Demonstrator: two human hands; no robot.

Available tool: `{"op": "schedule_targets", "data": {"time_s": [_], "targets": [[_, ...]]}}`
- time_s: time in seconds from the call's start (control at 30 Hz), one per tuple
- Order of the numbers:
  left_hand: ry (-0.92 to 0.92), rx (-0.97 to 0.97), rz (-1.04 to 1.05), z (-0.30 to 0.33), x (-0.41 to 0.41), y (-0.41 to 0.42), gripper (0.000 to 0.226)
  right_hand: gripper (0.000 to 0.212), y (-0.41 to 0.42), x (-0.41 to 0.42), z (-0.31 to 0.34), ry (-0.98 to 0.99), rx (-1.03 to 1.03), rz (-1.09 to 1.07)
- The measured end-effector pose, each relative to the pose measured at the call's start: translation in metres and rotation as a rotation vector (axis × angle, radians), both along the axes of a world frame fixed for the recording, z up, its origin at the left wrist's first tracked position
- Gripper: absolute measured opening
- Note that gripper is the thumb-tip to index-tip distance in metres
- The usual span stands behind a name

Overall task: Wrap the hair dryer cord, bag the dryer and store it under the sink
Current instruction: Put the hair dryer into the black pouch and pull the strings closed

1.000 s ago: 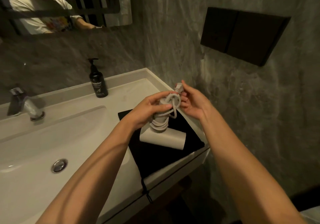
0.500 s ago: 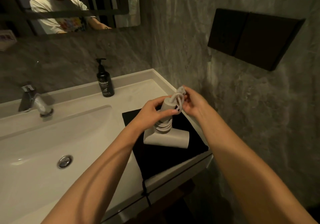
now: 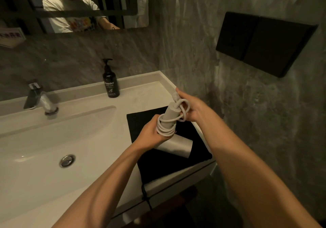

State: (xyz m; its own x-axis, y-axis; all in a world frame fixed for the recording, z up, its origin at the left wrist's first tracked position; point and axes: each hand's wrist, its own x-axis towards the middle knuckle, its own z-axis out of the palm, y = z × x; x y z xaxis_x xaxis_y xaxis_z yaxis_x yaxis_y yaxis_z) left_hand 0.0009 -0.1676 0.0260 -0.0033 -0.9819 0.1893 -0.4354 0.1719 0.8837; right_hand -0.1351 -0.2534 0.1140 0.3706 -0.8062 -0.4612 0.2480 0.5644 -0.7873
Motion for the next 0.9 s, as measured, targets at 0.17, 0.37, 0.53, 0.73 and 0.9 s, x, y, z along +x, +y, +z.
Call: {"op": "schedule_targets", "data": {"time_s": [0.17,0.37,0.53,0.73,0.9], "targets": [[-0.054,0.095,-0.166,0.019,0.024,0.000,0.056,0.033,0.006,-0.004,-0.003,0.058,-0.010,0.055],[-0.265,0.146,-0.289,0.057,0.042,-0.003,0.057,0.019,0.012,-0.006,0.012,0.198,-0.340,0.077],[-0.349,0.173,-0.322,0.065,0.042,-0.004,0.054,0.029,0.018,-0.018,0.027,0.424,-0.523,0.210],[-0.408,0.204,-0.347,0.069,0.037,-0.007,0.053,0.060,0.035,-0.030,0.043,0.542,-0.410,0.447],[-0.413,0.205,-0.378,0.074,0.031,-0.006,0.056,0.037,0.049,-0.034,0.057,0.741,-0.591,0.617]]}}
